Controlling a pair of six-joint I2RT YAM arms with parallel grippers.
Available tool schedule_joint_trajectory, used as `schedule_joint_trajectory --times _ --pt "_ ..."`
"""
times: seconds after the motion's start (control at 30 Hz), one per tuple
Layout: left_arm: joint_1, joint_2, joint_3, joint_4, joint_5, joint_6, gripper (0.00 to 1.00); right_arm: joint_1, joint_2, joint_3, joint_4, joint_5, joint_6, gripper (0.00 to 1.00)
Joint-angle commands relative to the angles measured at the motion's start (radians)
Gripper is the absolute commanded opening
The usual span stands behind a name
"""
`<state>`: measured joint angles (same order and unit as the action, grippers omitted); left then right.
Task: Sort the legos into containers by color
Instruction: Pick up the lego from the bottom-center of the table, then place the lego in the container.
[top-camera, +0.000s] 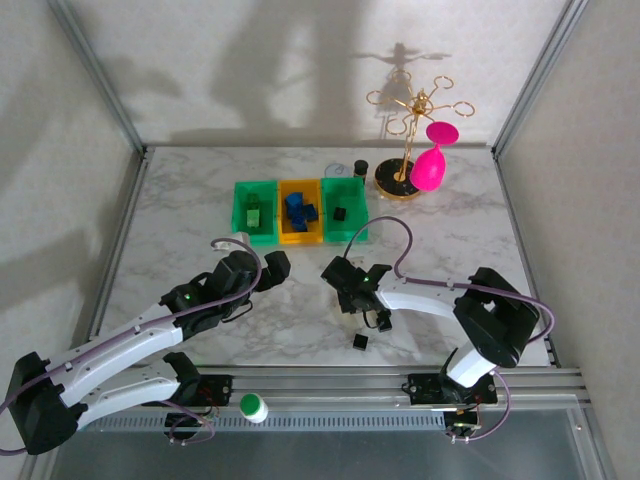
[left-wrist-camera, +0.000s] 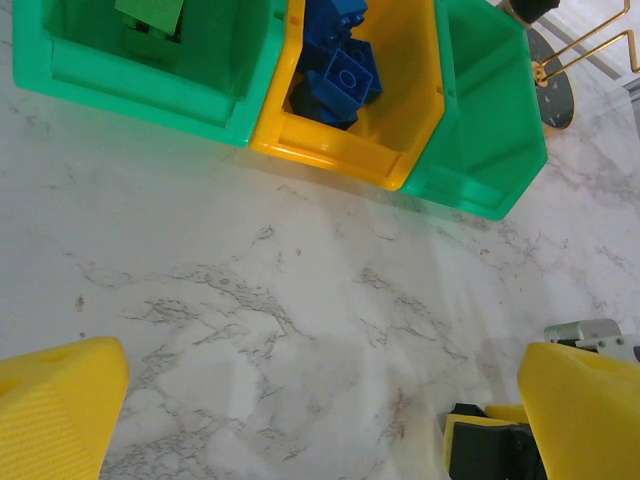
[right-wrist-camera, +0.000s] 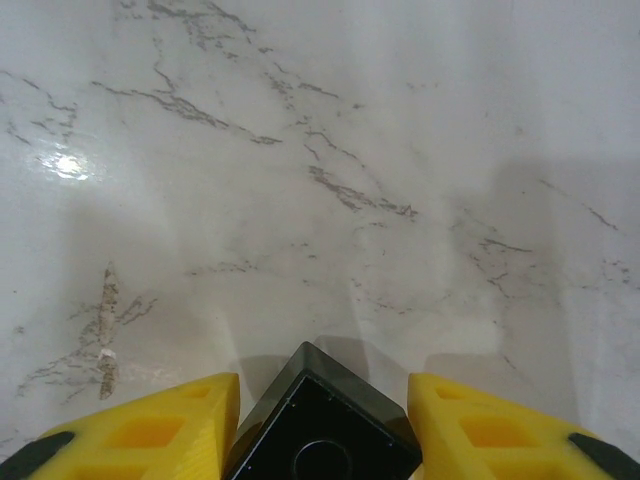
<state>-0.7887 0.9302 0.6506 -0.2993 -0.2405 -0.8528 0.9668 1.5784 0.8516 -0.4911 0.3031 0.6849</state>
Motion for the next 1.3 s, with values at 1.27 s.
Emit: schedule_joint_trajectory --times 1.27 --pt "0.095 0.168 0.179 0.042 -0.037 0.117 1.00 -0.367 0.424 0.659 0.154 -0.013 -0.341 0.43"
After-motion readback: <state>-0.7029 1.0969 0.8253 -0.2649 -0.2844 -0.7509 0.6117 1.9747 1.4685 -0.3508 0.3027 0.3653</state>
